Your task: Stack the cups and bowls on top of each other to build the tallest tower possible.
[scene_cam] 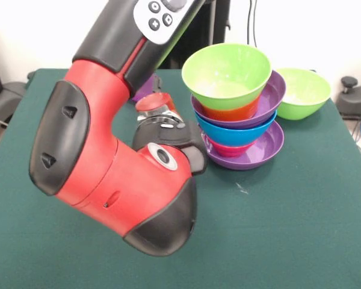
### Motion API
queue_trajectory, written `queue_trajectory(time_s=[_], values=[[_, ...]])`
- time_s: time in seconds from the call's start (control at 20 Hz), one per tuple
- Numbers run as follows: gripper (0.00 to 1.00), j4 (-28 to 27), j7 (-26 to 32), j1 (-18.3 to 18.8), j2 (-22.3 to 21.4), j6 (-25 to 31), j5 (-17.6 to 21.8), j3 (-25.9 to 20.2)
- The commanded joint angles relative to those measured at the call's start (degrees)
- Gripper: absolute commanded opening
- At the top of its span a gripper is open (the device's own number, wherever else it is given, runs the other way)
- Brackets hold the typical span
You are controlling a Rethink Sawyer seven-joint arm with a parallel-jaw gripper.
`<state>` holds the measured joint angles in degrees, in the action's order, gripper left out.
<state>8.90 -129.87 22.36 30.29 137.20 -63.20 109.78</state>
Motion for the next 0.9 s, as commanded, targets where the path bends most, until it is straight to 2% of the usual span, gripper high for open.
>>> queue_trajectory(time_s=[0.05,0.2,0.6,0.9], values=[[1.0,0.6,-12.8,-0.9,0.4,-0.8,-1.3,-1.2],[1.0,-0.1,-12.7,-0.6,0.2,-1.8,-0.7,-1.6],[1.0,-4.4,-4.3,1.3,-0.2,-4.1,2.4,0.4],[1.0,-3.2,-4.4,0.2,-0.1,-3.4,4.1,-1.4]])
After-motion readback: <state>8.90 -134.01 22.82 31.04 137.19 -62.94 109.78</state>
